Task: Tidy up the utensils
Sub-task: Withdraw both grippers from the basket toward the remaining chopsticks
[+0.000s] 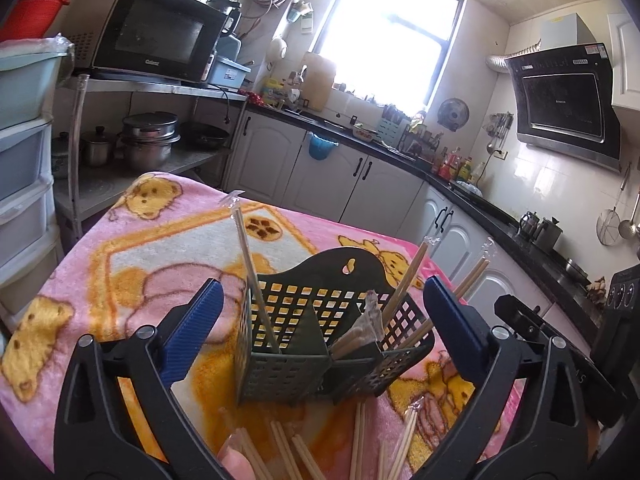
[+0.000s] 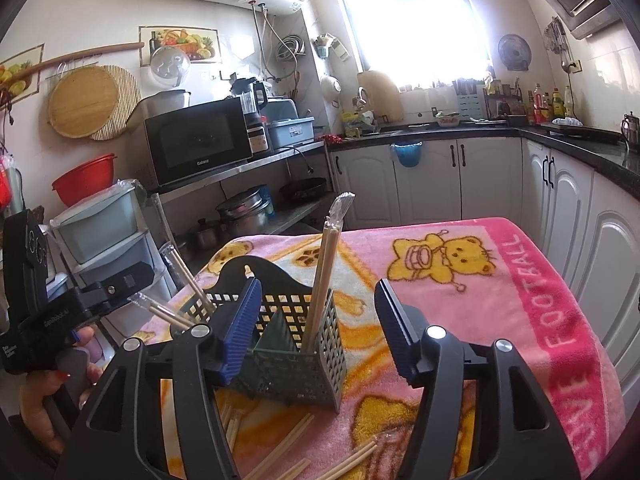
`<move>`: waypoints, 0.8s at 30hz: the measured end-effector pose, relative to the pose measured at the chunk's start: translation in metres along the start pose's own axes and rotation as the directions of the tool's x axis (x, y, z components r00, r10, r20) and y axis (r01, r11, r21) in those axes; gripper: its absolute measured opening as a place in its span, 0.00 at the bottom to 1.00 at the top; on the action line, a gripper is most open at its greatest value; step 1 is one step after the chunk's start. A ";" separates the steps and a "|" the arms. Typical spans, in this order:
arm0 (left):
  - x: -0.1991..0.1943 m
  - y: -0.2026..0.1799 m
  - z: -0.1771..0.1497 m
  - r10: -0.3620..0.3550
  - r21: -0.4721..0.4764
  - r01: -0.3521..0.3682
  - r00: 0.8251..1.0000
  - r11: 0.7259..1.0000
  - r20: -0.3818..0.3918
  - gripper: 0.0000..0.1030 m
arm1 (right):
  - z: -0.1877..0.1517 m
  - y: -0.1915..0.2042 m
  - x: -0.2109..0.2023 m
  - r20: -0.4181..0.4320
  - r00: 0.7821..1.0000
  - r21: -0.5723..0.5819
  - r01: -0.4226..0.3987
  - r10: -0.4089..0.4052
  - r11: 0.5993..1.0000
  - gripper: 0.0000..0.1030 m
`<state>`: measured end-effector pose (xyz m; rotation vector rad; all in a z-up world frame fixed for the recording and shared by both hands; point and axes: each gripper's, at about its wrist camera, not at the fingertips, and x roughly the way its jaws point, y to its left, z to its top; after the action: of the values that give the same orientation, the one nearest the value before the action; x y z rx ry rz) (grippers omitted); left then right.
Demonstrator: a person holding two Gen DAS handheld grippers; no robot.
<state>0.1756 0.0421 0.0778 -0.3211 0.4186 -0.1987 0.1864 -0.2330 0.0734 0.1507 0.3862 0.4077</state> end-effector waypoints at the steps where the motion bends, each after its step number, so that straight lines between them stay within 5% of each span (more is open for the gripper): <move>1: -0.002 0.000 0.000 0.001 0.001 -0.001 1.000 1.000 0.002 0.90 | -0.001 0.001 -0.001 -0.001 1.000 -0.002 -0.001 0.001 1.000 0.57; 24: -0.023 0.014 -0.022 0.060 -0.009 -0.060 0.998 0.998 -0.025 0.90 | -0.021 0.016 -0.012 -0.061 0.998 -0.047 -0.027 0.024 0.999 0.63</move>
<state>0.1474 0.0552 0.0628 -0.3159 0.4533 -0.1422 0.1625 -0.2221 0.0610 0.0974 0.4338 0.4473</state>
